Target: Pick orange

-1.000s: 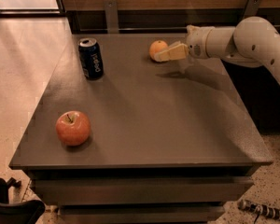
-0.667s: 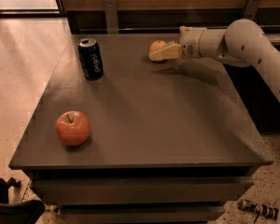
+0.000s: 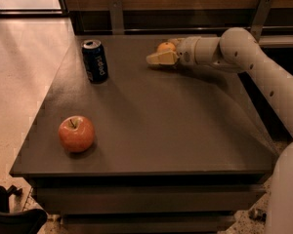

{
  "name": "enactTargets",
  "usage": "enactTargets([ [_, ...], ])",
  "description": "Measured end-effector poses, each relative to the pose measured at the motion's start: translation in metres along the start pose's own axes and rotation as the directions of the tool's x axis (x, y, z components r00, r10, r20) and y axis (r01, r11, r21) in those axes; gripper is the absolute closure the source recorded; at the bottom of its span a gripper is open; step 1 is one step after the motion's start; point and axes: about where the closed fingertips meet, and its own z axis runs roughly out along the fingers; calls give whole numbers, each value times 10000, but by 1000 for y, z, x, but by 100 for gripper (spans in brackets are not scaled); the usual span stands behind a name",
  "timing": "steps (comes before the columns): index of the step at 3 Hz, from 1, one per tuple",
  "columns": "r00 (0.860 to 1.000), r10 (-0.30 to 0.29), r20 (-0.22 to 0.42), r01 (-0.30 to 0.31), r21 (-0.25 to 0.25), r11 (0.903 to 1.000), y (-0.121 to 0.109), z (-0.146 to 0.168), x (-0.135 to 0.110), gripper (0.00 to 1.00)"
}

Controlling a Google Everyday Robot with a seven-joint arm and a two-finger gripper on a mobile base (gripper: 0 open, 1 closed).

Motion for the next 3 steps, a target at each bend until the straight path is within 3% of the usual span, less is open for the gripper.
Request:
enactTargets([
  [3,10000,-18,-2,18,-125,9999,6,8,0,94],
])
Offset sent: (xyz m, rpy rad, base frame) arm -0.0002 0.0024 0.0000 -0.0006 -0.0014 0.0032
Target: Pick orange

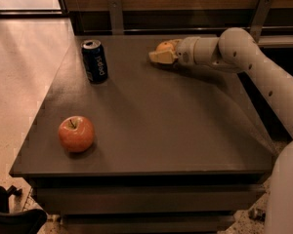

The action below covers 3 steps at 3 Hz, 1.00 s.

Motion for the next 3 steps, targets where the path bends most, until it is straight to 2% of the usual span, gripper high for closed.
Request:
enactTargets([
  [1,10000,2,-2,-2,-32,10000,1,2,0,100],
  [2,10000,-59,69,60,-240,9997,4,4,-6,100],
  [3,9986,-504,164,510,-382,9980,9,-9,-32,100],
])
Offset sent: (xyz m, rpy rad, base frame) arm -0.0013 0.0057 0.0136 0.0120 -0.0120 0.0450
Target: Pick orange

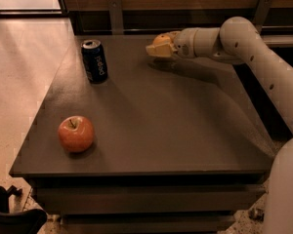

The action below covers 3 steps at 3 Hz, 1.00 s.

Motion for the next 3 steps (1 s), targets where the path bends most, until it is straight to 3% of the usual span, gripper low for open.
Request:
enactTargets([
  [1,9960,-887,-58,887,114,9960,5,-27,-46,100],
  [3,9793,-2015,198,2012,192,9794,12,-58,-106,100],
])
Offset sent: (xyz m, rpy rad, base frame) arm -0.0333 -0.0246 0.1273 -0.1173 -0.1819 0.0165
